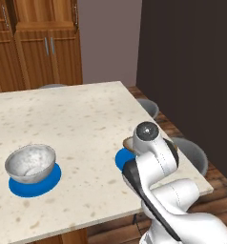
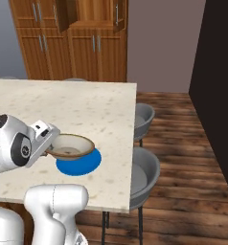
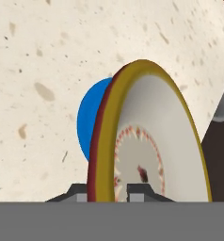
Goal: Move the bowls from the cabinet to the plates on the dining table.
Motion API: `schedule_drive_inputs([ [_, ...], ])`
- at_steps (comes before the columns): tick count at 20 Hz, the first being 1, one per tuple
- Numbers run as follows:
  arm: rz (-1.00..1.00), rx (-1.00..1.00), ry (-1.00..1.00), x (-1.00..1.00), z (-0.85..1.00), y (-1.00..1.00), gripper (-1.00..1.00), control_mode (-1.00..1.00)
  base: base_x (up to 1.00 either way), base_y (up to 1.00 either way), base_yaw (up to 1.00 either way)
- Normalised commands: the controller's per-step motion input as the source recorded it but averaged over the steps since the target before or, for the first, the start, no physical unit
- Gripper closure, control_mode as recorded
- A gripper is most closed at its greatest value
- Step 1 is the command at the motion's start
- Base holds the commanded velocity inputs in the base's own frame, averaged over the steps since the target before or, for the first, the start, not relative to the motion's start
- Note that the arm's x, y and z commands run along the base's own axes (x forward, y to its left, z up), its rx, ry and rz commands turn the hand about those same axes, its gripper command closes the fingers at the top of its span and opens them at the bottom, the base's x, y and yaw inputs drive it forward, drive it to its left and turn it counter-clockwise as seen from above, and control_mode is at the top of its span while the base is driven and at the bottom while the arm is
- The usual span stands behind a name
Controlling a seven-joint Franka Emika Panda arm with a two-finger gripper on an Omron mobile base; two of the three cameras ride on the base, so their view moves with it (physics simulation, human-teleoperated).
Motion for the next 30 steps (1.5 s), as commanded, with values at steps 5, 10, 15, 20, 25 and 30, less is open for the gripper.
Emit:
schedule_drive_inputs([
  [5, 0.00, 0.00, -0.03, 0.35, -0.33, -0.02, 1.00, -1.00, 0.00, 0.00, 0.00],
  [10, 0.00, 0.00, -0.03, 0.30, -0.29, -0.04, 1.00, -1.00, 0.00, 0.00, 0.00],
  [15, 0.00, 0.00, -0.02, 0.19, -0.19, -0.08, 1.00, -1.00, 0.00, 0.00, 0.00],
  [20, 0.00, 0.00, 0.00, 0.06, -0.22, -0.11, 1.00, -1.00, 0.00, 0.00, 0.00],
  [25, 0.00, 0.00, 0.00, 0.03, -0.24, -0.08, 1.00, -1.00, 0.00, 0.00, 0.00],
  [30, 0.00, 0.00, 0.00, 0.04, -0.44, -0.04, 1.00, -1.00, 0.00, 0.00, 0.00],
])
